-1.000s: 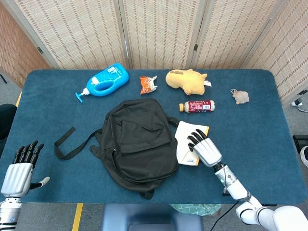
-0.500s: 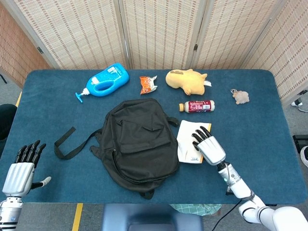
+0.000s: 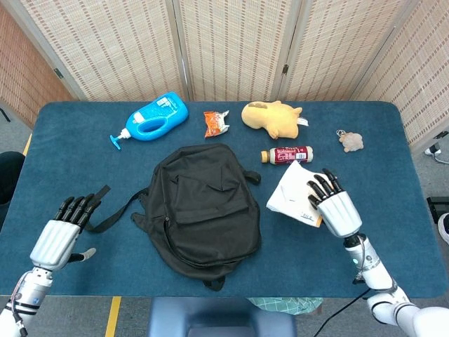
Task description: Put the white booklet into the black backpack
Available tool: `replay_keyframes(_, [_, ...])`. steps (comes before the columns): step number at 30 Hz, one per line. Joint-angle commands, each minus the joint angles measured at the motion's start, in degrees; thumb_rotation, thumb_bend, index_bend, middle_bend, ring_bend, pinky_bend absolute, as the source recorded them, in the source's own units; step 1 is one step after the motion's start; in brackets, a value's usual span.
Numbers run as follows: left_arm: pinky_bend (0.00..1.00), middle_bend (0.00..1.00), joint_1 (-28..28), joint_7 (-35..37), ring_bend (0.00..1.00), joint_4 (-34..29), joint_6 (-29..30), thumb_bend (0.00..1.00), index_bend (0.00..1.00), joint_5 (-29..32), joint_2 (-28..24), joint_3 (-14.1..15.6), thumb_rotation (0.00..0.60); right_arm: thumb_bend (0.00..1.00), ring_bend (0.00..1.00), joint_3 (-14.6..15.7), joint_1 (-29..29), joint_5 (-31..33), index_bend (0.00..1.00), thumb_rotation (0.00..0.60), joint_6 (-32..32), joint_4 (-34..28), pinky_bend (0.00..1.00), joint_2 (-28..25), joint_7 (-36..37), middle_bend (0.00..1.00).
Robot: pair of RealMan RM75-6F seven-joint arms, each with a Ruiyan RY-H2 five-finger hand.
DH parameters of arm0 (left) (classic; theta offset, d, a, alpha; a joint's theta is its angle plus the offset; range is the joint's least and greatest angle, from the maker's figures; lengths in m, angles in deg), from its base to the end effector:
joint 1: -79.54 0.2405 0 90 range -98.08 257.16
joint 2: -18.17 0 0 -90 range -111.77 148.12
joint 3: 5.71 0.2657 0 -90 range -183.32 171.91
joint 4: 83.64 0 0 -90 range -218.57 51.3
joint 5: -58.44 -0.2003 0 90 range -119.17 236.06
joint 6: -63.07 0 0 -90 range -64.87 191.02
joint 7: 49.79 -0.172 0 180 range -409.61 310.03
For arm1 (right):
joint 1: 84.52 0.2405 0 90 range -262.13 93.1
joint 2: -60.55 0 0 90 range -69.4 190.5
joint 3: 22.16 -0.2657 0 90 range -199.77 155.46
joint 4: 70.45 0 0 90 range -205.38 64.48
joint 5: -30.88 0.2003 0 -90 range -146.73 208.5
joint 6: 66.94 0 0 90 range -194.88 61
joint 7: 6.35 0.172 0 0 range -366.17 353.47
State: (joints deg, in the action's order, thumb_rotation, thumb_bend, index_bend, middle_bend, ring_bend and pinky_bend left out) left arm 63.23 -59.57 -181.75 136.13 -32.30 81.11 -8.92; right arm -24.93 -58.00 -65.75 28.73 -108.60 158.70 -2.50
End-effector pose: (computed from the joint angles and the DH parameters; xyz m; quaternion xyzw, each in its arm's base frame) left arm -0.2490 0.2585 0.1324 -0.7174 -0.3179 -0.3711 0.4966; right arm -0.2583 -0.3257 0.0649 0.6869 -0.0921 0.4868 0.5317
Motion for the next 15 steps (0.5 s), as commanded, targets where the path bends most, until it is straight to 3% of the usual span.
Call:
replay_keyframes(1, [0.0, 0.05, -4.35, 2.41, 0.07, -0.47, -5.06, 0.12, 0.06, -1.89, -0.85, -0.52, 0.6, 0.37, 0.25, -1.06, -0.15, -0.5, 0.75, 0.6, 2.55, -3.44, 0.16, -3.28, -1.84, 0.38])
replay_keyframes(10, [0.0, 0.05, -14.84, 7.61, 0.07, -0.24, -17.29, 0.12, 0.08, -5.14, 0.64, -0.46, 0.6, 0.37, 0.24, -0.73, 0.3, -4.02, 0.75, 0.6, 4.0, -18.66, 0.16, -13.53, -10.91, 0.38])
replay_keyframes(15, [0.0, 0.05, -19.34, 10.24, 0.07, -0.36, -21.71, 0.12, 0.09, -7.2, 2.89, 0.38, 0.6, 0.37, 0.24, -0.54, 0.4, -5.28, 0.75, 0.6, 2.95, -24.68, 0.16, -16.65, -14.77, 0.38])
